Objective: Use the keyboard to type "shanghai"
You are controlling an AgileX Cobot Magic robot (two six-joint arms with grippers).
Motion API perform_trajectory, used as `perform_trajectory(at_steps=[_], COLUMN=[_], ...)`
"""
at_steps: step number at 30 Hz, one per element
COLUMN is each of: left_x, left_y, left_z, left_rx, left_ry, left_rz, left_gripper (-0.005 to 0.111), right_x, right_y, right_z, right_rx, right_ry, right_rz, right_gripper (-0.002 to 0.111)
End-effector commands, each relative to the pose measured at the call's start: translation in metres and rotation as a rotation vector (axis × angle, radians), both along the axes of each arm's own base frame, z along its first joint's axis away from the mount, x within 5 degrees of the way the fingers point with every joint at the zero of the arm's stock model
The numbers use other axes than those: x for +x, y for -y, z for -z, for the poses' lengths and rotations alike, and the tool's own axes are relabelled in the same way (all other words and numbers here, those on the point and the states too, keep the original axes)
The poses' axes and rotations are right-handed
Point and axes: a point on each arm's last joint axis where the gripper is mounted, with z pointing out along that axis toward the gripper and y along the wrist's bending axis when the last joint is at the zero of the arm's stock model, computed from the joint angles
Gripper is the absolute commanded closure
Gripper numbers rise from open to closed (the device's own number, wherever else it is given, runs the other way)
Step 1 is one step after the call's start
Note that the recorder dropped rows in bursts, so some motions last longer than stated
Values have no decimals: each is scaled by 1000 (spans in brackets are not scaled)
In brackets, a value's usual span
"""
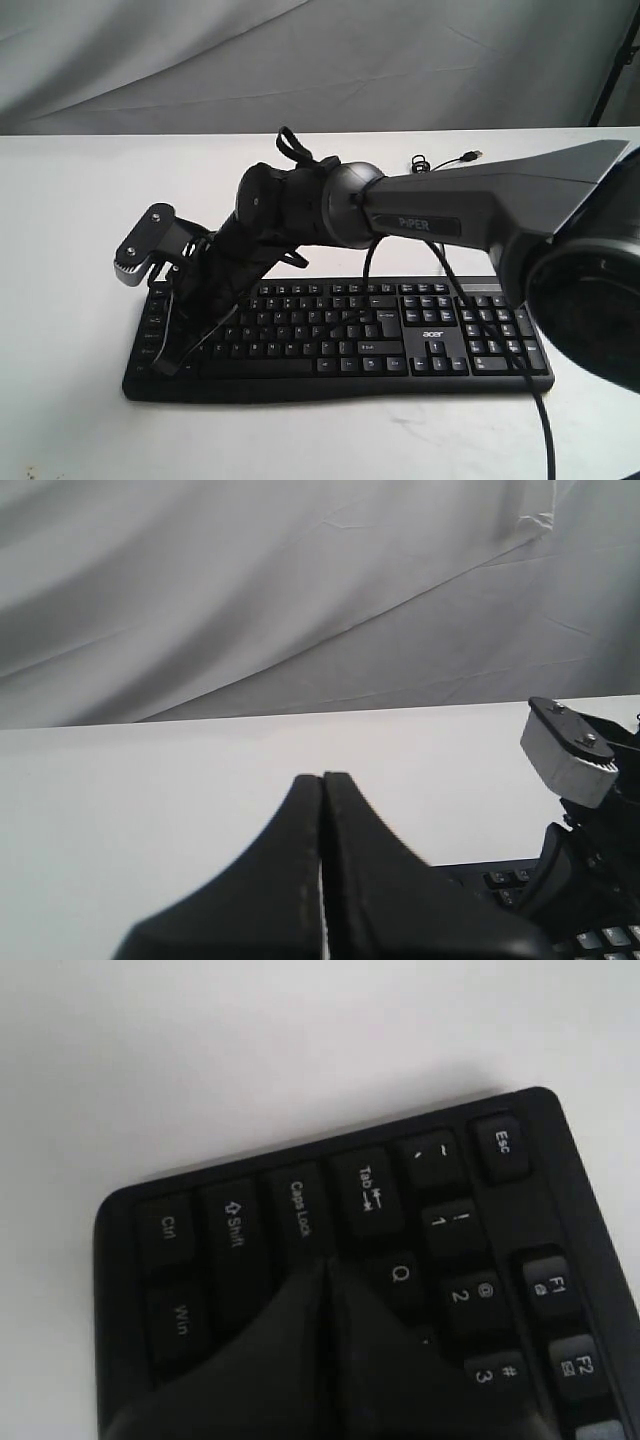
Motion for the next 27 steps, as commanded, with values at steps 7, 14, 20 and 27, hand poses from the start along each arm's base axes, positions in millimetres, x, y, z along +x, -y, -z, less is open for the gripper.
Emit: perform_trajectory(at_steps=[7,14,20,27], left_x=[0,0,0,0], left_y=[0,0,0,0], left_z=[0,0,0,0], left_rx=[-4,-4,-4,-4], left_ry=[6,6,6,6], left_rz=[7,7,7,7], left_gripper=[107,107,107,107], right_x=[-2,-3,-3,-1], right_y=[-2,-2,-1,25], right_z=[-3,4,-11,-74], right_rx=[5,-16,0,-47], right_ry=[5,-15,18,134], right_rz=[-7,-12,-21,28], right_gripper=[108,108,108,108])
